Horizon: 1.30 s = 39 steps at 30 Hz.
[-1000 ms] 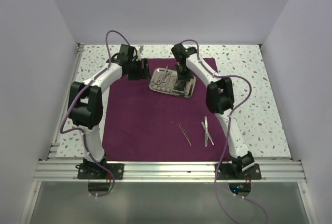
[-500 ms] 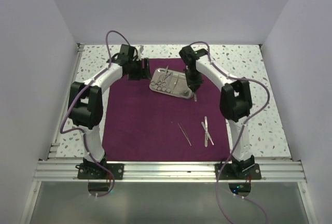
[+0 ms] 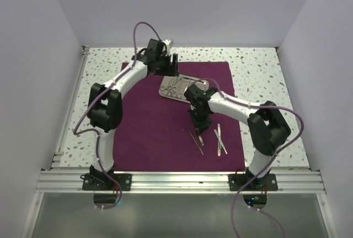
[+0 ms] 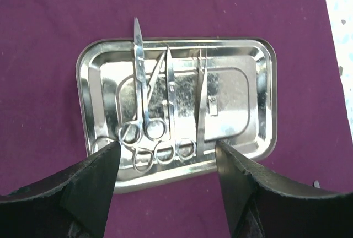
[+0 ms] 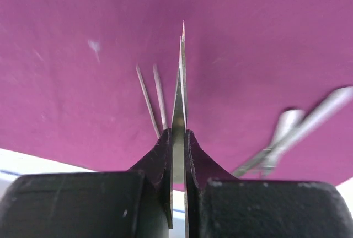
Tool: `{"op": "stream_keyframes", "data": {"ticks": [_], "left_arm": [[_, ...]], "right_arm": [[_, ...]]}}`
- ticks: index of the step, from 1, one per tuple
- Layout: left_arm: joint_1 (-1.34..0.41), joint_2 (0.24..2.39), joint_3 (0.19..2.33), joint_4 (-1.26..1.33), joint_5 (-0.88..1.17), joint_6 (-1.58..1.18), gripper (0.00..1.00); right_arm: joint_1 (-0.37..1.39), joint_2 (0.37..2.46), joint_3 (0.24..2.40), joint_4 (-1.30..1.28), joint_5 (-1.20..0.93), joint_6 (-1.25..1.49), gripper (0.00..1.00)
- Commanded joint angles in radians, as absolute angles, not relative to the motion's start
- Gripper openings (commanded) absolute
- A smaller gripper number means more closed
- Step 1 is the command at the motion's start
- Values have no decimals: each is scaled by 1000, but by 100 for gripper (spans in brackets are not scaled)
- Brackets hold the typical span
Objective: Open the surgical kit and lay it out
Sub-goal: Place the medical item in the surgical kit, then pick up the medical item from the container.
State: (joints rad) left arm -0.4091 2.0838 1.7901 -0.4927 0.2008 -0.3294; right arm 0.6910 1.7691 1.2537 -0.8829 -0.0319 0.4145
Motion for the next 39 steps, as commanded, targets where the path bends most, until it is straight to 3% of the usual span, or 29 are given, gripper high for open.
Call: {"op": "stream_keyframes", "data": {"ticks": [1,14,15,17,21,31,39], "left_arm": [[-411,2147,1881,-543,164,-322,73],[-483,2204,1870,-517,138,-347,72],[-485,2204,1868,-512,134,-348,72],[-489,2215,1876,-511,129,-347,72],[-505,2235,1904,-512,111,-336,72],[-558,2328,2018,-508,107,-287,71],[-578,2396,2089,-508,130,-267,71]], "right_arm": [[722,1726,1198,-767,-118,477,0],[811,1769,1154,-779,-181,480,0],[811,1764,1155,-793,-172,480,20],[813,1744,1169,-817,-144,477,43],[813,1695,1209,-880,-86,476,65],[778,1528,1394,-1038,184,491,68],[629,1439,1344,-1035,170,505,69]]}}
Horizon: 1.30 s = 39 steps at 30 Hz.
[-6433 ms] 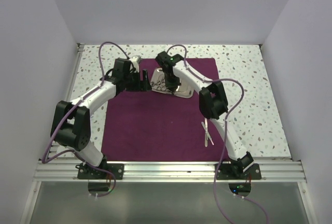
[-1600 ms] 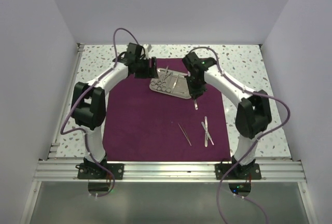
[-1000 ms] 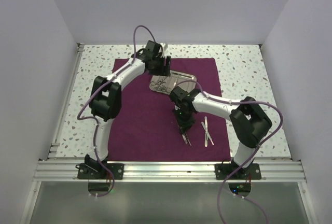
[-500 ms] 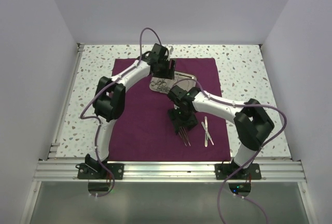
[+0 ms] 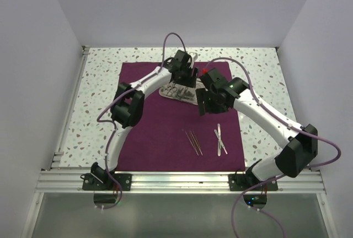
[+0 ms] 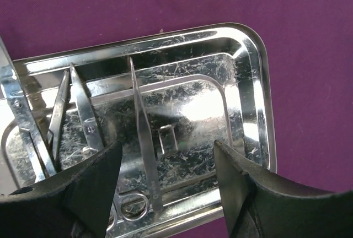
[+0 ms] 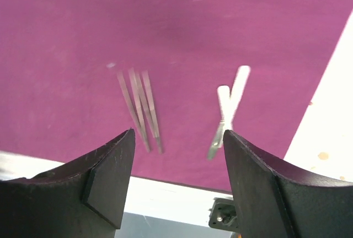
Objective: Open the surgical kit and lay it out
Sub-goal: Pick up the medical item from the container.
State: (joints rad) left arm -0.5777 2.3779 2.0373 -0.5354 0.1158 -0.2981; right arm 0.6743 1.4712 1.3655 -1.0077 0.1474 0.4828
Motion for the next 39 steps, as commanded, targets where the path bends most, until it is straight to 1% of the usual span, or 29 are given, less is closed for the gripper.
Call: {"op": "stream_keyframes", "data": {"ticks": [1,7,13,19,21,22,24,27,28,29,30,35,39], "left_arm": [[-580,2405,2095,-509,132,-265,71],[-586,2448,2117,-517,97,-256,71],[-588,2500,2141,-522,37,-261,68],[-600,2546,2154,-552,-49,-245,55],[-607,2551,2154,-561,-72,-233,49],[-618,2554,2149,-566,-81,-230,45],[-632,2557,2143,-572,-92,-221,40],[-646,2566,2132,-591,-98,-216,24],[-649,2568,2134,-597,-98,-216,10],[-650,2569,2132,-609,-100,-221,3],[-652,2568,2134,-615,-103,-224,0],[-652,2493,2094,-615,-126,-251,0],[-652,2364,2034,-615,-152,-288,0]], "right_arm": [[605,1436,1330,-1034,164,505,68],[586,1453,1330,-1031,152,492,67],[581,1470,1351,-1045,167,476,66],[560,1474,1348,-1051,161,460,63],[558,1479,1347,-1049,152,457,61],[557,1485,1345,-1046,149,454,60],[555,1486,1339,-1045,140,453,59],[554,1477,1324,-1035,130,449,55],[551,1476,1319,-1034,126,449,53],[551,1468,1313,-1034,121,448,52],[551,1463,1301,-1028,120,448,51],[548,1424,1269,-1009,104,462,46],[549,1362,1247,-991,121,500,42]]}}
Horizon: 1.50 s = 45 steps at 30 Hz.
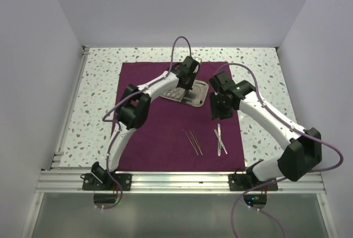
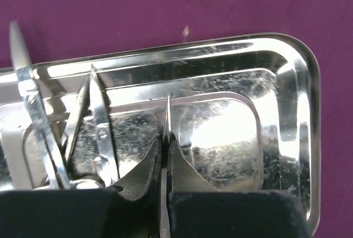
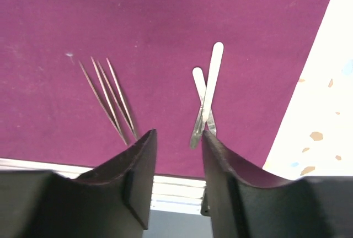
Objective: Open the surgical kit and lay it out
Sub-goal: Pick up the medical item from the container, then place the medical item in the surgical kit.
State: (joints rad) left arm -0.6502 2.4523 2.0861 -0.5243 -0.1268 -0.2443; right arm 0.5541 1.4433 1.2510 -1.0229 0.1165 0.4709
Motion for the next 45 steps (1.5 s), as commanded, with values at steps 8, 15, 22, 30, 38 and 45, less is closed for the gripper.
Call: {"op": "stream_keyframes", "data": {"ticks": [8,15,22,30,38,45], "left_arm": [[-657,2160,1999,-699,-239,-521,0],[-707,1921,1740,-703,-328,-721,0],[-821,1772,1378,-671,-342,-1069,0],[-949,1919,1407,-676,-252,-1170,0],[-982,2040,1531,-689,-167,-1126,0],[-985,2040,1588,-746,-155,-1068,23]], "right_arm": [[549,1236,1215,-960,201,563,32],[549,1144,1177,-985,192,558,30],[548,1051,1095,-992,210,549,24],[549,973,1054,-1038,215,574,22],[549,911,1028,-1074,252,571,38],[548,911,1012,-1065,261,607,79]]}}
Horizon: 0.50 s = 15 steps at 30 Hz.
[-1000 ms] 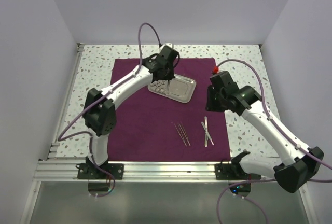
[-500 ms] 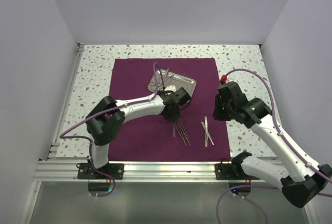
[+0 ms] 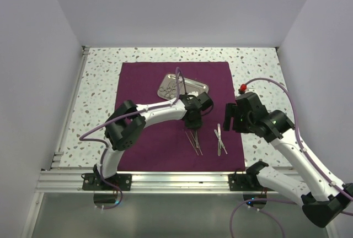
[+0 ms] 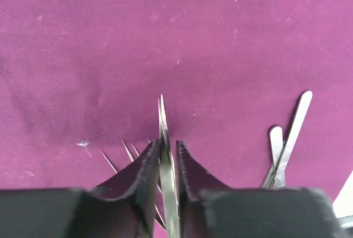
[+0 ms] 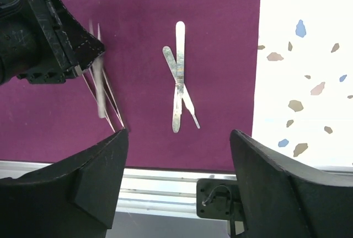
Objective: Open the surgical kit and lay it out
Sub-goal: Place the medical item in the surgical kit.
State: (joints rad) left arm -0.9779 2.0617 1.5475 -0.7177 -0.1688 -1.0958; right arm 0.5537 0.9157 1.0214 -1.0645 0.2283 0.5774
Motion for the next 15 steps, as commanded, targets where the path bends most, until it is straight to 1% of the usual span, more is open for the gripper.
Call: {"op": "stream_keyframes", "data": {"ticks": [1,2,3,6,10,15], "left_arm": [[-985,2031,1586,-744,-163,-1049,26],[-985,2017,1592,-744,-170,-1036,29],[-982,2013,1600,-744,-179,-1017,39],[-944,2017,1666,-758,-209,-910,49],[-847,2055,1817,-790,-247,-715,51],[-710,2088,1879,-710,-282,-552,50]], "right_arm": [[548,911,1011,-1062,258,610,80],[549,913,1009,-1057,255,612,80],[548,916,1008,-1052,256,612,81],[548,940,1015,-1045,276,604,82],[549,994,1075,-1071,308,604,82],[549,1034,1170,-1114,345,643,83]]}}
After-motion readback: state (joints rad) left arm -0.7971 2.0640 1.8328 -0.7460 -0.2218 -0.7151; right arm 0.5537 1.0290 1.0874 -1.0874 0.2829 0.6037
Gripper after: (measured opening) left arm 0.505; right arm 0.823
